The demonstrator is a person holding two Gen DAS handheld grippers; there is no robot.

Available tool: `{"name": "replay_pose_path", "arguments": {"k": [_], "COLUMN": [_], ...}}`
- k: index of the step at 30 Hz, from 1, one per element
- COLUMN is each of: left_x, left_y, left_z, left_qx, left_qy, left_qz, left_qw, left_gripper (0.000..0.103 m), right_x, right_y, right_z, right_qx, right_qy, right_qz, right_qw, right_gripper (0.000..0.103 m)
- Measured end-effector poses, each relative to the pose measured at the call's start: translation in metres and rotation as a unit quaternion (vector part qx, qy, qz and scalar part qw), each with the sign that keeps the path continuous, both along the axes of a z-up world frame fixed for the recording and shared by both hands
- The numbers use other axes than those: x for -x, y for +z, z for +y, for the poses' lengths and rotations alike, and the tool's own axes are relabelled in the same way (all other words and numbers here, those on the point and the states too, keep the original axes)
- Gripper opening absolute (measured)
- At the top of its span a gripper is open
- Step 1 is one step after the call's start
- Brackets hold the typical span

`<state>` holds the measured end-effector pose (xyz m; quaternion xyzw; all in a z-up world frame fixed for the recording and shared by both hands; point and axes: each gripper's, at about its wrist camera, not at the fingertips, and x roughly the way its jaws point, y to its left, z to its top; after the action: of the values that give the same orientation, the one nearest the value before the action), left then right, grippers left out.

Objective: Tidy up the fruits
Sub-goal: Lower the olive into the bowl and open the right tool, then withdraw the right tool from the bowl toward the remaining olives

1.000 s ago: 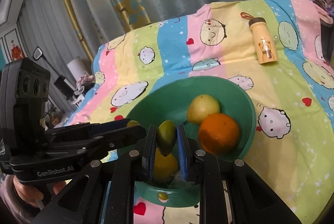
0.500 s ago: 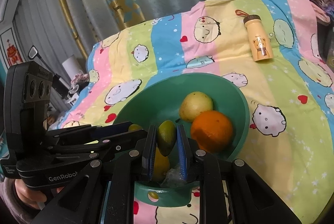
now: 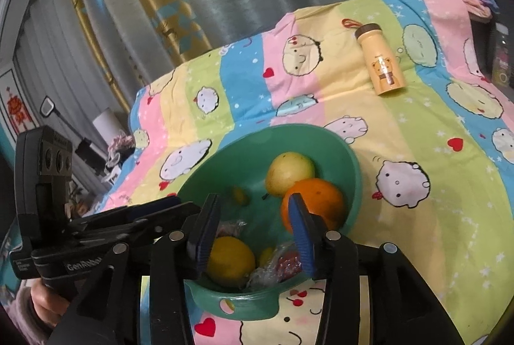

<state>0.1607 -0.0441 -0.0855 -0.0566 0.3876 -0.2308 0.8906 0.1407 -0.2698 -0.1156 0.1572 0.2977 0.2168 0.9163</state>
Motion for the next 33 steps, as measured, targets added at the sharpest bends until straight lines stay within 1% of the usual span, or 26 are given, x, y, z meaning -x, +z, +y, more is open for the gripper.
{"name": "replay_pose_path", "arguments": {"k": [2, 5, 8, 11, 14, 18, 22, 24, 27, 30, 33], "left_x": [0.002, 0.008, 0.015, 0.021, 0.029, 0.041, 0.053, 0.057, 0.064, 0.071, 0.077], "left_y": [0.005, 0.009, 0.008, 0.003, -0.004, -0.013, -0.02, -0.023, -0.03, -0.034, -0.036], "left_z": [0.009, 0.028, 0.043, 0.055, 0.065, 0.072, 0.079, 0.081, 0.087, 0.089, 0.087], "left_qx": [0.007, 0.016, 0.02, 0.023, 0.027, 0.027, 0.026, 0.026, 0.032, 0.037, 0.042], "left_qy": [0.014, 0.037, 0.056, 0.07, 0.082, 0.089, 0.092, 0.092, 0.094, 0.093, 0.081], "left_qz": [-0.004, -0.006, 0.0, 0.012, 0.025, 0.044, 0.058, 0.062, 0.074, 0.082, 0.085], "left_qw": [0.9999, 0.9992, 0.9982, 0.9972, 0.996, 0.9947, 0.9938, 0.9935, 0.9924, 0.9917, 0.9922], "left_gripper": [0.067, 0.072, 0.075, 0.076, 0.077, 0.077, 0.077, 0.077, 0.077, 0.077, 0.077], "right_x": [0.001, 0.003, 0.005, 0.008, 0.012, 0.02, 0.028, 0.036, 0.047, 0.056, 0.062], "right_y": [0.002, 0.004, 0.006, 0.008, 0.011, 0.014, 0.015, 0.012, 0.004, -0.007, -0.019], "right_z": [-0.006, -0.013, -0.019, -0.024, -0.025, -0.024, -0.026, -0.027, -0.024, -0.018, -0.011], "right_qx": [-0.014, -0.026, -0.032, -0.042, -0.042, -0.035, -0.045, -0.056, -0.06, -0.055, -0.049], "right_qy": [-0.004, -0.011, -0.017, -0.015, -0.012, -0.001, 0.014, 0.027, 0.044, 0.064, 0.082], "right_qz": [-0.001, -0.005, -0.008, -0.01, -0.013, -0.018, -0.024, -0.025, -0.02, -0.003, 0.016], "right_qw": [1.0, 1.0, 0.999, 0.999, 0.999, 0.999, 0.999, 0.998, 0.997, 0.996, 0.995], "right_gripper": [0.046, 0.049, 0.052, 0.052, 0.052, 0.052, 0.052, 0.052, 0.052, 0.052, 0.052]}}
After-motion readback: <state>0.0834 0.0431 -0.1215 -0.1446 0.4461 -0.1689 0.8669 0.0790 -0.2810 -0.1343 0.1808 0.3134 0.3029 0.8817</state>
